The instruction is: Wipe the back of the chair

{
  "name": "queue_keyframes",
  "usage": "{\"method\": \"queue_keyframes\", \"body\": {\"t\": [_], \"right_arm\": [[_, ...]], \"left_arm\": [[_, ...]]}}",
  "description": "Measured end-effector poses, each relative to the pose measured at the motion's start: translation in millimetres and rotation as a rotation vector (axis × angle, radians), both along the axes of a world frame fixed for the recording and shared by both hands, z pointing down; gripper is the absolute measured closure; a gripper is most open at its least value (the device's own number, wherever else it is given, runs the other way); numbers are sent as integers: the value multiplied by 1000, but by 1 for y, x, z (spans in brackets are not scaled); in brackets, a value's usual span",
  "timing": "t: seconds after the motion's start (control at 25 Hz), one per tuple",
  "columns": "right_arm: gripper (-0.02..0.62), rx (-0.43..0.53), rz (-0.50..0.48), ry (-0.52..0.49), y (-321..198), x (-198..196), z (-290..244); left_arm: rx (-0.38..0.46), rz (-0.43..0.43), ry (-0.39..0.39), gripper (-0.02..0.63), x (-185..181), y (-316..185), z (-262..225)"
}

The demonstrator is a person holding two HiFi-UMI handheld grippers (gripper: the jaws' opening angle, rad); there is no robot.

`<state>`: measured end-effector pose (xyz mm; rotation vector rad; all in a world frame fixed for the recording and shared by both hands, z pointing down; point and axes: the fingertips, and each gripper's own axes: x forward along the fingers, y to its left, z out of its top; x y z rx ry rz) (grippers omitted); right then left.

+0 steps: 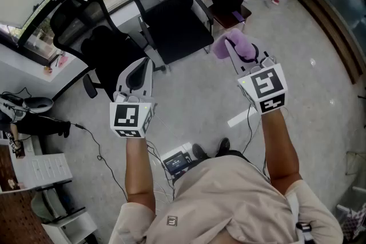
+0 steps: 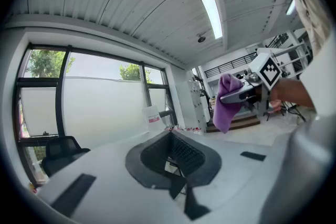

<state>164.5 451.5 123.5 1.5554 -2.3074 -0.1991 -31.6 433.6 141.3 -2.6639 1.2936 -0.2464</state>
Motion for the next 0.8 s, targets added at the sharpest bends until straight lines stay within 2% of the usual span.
{"method": "queue_keyframes", "body": {"t": [0.44,0.8], "right_arm": [[581,0,-15,-11,-5,27,4],[581,3,-26,-24,-9,66,5]], "left_arm": [[-4,-9,-18,600,29,-3,3],[-9,-21,-39,600,69,-4,3]]}}
